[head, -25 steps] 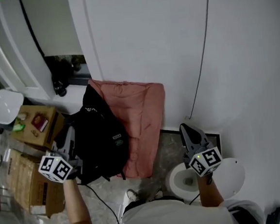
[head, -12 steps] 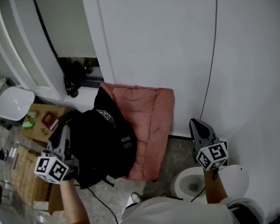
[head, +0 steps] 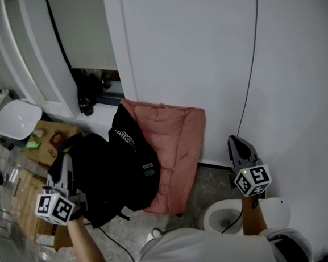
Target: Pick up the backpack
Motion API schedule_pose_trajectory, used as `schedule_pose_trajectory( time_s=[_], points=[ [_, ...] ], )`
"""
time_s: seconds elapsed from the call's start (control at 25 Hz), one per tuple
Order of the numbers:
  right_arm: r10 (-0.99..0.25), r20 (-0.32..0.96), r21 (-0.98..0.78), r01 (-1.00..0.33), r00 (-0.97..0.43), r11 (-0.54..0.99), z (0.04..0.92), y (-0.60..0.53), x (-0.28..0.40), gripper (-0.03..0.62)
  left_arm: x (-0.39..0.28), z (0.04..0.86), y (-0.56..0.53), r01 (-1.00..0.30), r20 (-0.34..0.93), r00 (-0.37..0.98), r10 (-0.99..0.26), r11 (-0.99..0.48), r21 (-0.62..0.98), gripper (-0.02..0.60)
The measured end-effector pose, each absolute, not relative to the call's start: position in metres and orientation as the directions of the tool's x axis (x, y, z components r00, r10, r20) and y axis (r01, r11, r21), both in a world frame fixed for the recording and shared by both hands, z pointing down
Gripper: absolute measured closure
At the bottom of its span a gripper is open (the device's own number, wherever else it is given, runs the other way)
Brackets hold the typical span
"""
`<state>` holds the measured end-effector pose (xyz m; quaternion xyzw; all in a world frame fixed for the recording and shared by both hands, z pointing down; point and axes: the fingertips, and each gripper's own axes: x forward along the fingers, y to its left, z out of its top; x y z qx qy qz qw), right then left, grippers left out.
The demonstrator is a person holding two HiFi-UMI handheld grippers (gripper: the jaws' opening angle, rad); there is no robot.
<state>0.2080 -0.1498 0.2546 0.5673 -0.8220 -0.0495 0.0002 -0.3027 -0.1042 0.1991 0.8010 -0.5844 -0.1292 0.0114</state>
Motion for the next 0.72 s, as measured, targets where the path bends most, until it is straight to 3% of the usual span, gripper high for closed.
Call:
schedule_pose_trajectory(
  time_s=[0.72],
  points=[
    [-0.947,-0.031,0.096,-0.944,-0.318,0.314,0.252,-0.139,0.221,0.574,-0.324,0.21,-0.032,-0.977,-0.204,0.121,-0.971,-0.153,0.148,0.56]
  ],
)
